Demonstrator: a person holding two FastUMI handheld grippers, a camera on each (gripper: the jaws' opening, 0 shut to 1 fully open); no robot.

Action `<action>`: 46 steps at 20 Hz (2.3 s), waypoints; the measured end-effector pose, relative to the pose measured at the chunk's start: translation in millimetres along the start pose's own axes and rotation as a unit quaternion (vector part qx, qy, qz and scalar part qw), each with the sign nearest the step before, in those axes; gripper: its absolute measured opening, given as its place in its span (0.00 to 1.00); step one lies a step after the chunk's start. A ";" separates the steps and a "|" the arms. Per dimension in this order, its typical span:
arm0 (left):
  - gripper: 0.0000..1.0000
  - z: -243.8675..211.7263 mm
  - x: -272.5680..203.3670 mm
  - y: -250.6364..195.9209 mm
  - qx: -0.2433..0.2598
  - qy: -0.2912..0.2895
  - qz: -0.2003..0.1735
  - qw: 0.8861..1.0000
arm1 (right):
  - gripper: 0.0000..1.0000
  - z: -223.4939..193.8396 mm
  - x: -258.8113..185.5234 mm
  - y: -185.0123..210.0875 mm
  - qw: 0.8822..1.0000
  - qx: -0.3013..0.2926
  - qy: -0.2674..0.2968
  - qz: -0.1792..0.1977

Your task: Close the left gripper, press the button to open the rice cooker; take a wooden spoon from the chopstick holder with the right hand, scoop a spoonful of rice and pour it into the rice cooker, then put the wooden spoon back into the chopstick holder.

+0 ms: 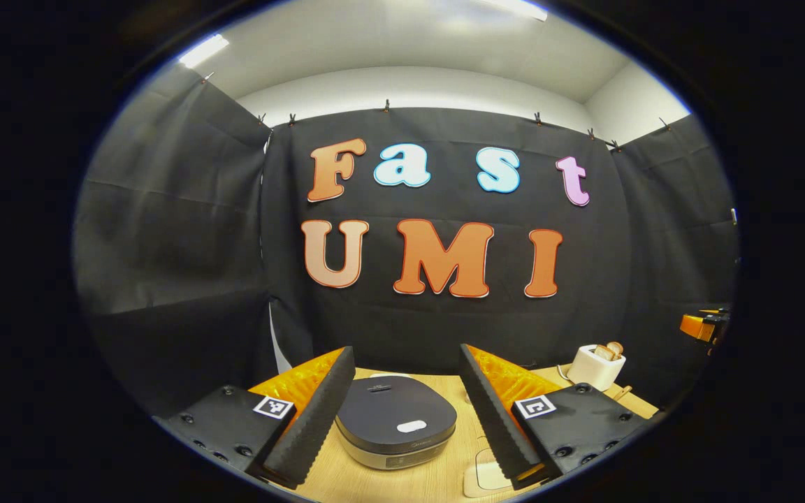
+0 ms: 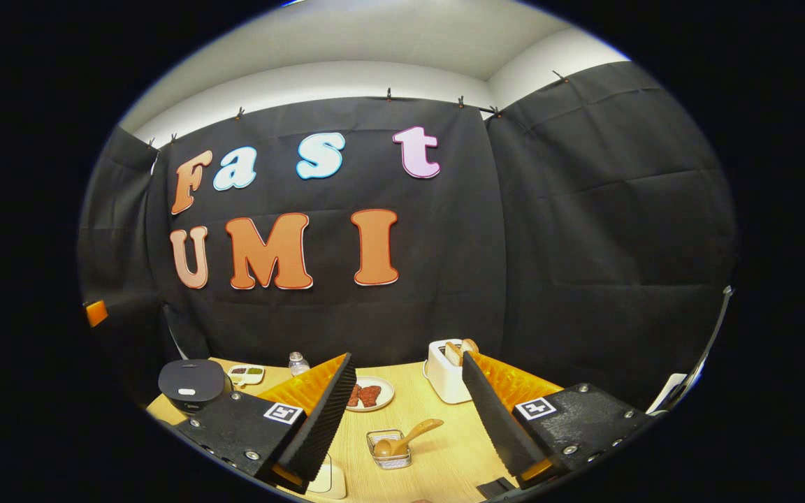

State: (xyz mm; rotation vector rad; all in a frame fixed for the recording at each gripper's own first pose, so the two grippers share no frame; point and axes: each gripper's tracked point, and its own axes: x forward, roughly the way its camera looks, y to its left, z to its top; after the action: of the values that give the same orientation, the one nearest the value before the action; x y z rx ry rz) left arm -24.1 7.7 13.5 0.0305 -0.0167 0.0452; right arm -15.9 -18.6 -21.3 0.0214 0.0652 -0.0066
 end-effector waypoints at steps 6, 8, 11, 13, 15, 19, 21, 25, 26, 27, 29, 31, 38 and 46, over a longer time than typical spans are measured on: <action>0.69 -3.2 0.3 0.3 0.015 0.005 0.003 1.000 | 0.95 -3.1 -0.4 -3.0 1.000 0.010 0.007 -0.002; 0.46 -11.0 -0.5 -5.9 0.026 0.018 -0.005 0.999 | 0.95 -8.0 -0.1 -1.9 1.000 0.012 0.014 0.000; 0.11 -7.3 1.7 -4.8 0.034 0.016 -0.002 0.999 | 0.95 -7.8 -0.7 -3.8 1.000 0.011 0.014 -0.002; 0.00 -8.7 -0.1 -3.9 0.033 0.022 -0.003 0.999 | 0.95 -6.6 -0.8 -4.6 1.000 0.008 0.013 -0.004; 0.04 -19.4 6.3 -8.5 0.019 0.028 -0.012 0.999 | 0.95 -4.8 -0.3 -5.2 1.000 0.005 0.010 -0.006; 0.05 -40.3 18.2 -11.2 -0.003 0.061 -0.026 0.998 | 0.95 -8.0 -2.3 -6.6 1.000 0.003 0.015 -0.009; 0.07 -53.7 29.0 -12.9 0.005 0.073 -0.032 0.997 | 0.95 -9.0 -3.4 -9.5 1.000 0.001 0.017 -0.014; 0.04 -95.4 56.5 -18.2 0.019 0.117 -0.040 0.992 | 0.95 -10.5 -6.0 -9.6 1.000 0.004 0.021 -0.014; 0.04 -106.1 65.2 -20.4 0.027 0.126 -0.043 0.991 | 0.95 -11.3 -5.7 -9.8 1.000 0.003 0.022 -0.015; 0.04 -115.1 73.4 -23.9 0.027 0.134 -0.047 0.989 | 0.95 -12.6 -5.5 -10.5 1.000 0.001 0.025 -0.017; 0.05 -135.4 89.7 -30.0 0.027 0.155 -0.053 0.986 | 0.95 -14.9 -5.4 -13.3 0.999 -0.001 0.028 -0.021; 0.04 -157.8 107.3 -29.4 0.041 0.172 -0.052 0.983 | 0.95 -18.0 -4.7 -15.6 0.999 0.000 0.031 -0.023; 0.05 -235.0 134.1 -15.6 0.031 0.244 -0.029 0.969 | 0.95 -29.0 -4.8 -23.2 0.998 -0.012 0.045 -0.038; 0.01 -247.9 133.9 -16.4 0.042 0.264 -0.039 0.963 | 0.95 -40.5 -5.3 -31.1 0.997 0.002 0.059 -0.050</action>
State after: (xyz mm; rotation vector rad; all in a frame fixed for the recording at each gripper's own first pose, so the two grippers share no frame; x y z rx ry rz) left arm 114.4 5.0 -232.4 0.1042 0.5207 -0.0255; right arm -24.1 -48.8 -62.0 0.0235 0.1843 -0.1048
